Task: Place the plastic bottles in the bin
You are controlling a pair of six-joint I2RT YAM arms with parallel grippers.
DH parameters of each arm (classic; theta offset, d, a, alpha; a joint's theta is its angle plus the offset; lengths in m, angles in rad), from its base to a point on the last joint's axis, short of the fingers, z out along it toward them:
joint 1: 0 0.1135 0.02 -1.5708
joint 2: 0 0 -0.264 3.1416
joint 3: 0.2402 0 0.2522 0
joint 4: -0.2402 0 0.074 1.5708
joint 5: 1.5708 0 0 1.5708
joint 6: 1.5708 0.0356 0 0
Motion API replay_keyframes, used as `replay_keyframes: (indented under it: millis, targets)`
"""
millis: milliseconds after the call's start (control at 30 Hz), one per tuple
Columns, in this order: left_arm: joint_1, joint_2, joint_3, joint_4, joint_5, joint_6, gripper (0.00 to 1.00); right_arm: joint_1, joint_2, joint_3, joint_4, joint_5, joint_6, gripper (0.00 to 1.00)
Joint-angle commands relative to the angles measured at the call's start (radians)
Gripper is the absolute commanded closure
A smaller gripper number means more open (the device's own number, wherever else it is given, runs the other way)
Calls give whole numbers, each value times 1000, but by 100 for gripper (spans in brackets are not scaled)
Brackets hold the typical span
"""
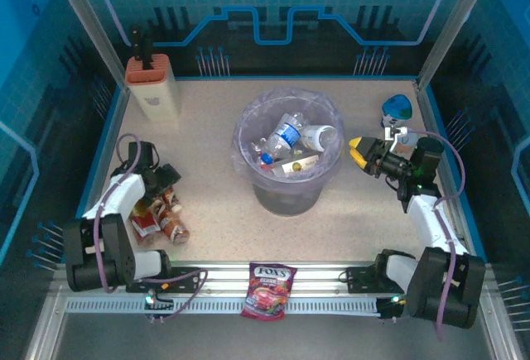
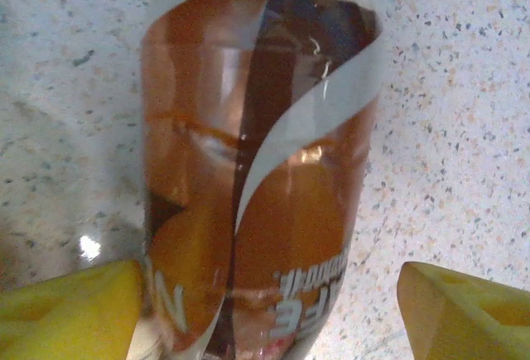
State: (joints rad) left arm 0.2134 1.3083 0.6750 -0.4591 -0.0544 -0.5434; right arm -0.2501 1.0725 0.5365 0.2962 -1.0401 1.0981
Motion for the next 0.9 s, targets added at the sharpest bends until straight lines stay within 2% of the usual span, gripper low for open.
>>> replay_keyframes:
  millis: [0,100,300,467,633,733,867]
  targets:
    - [13,31,-18,66,24,18,26,-14,-26,15,-50,-6,-39,45]
    - [21,66,-17,76,38,25,34,-14,-30,16,-54,-2,-42,45]
    - [22,64,-5,74,46,30,44,-14,-20,23,-55,-9,-44,46]
    - [21,47,12,58,54,37,47,-13,-29,32,-72,0,-52,46]
    - [12,-34,88,21,154,53,50,-13,-30,47,-101,2,-68,46]
    - [-42,-79,222,-74,194,106,53,-13,-34,58,-121,7,-78,46]
    - [-179,-120,444,-184,173,244,57,-12,-40,63,-135,13,-84,46]
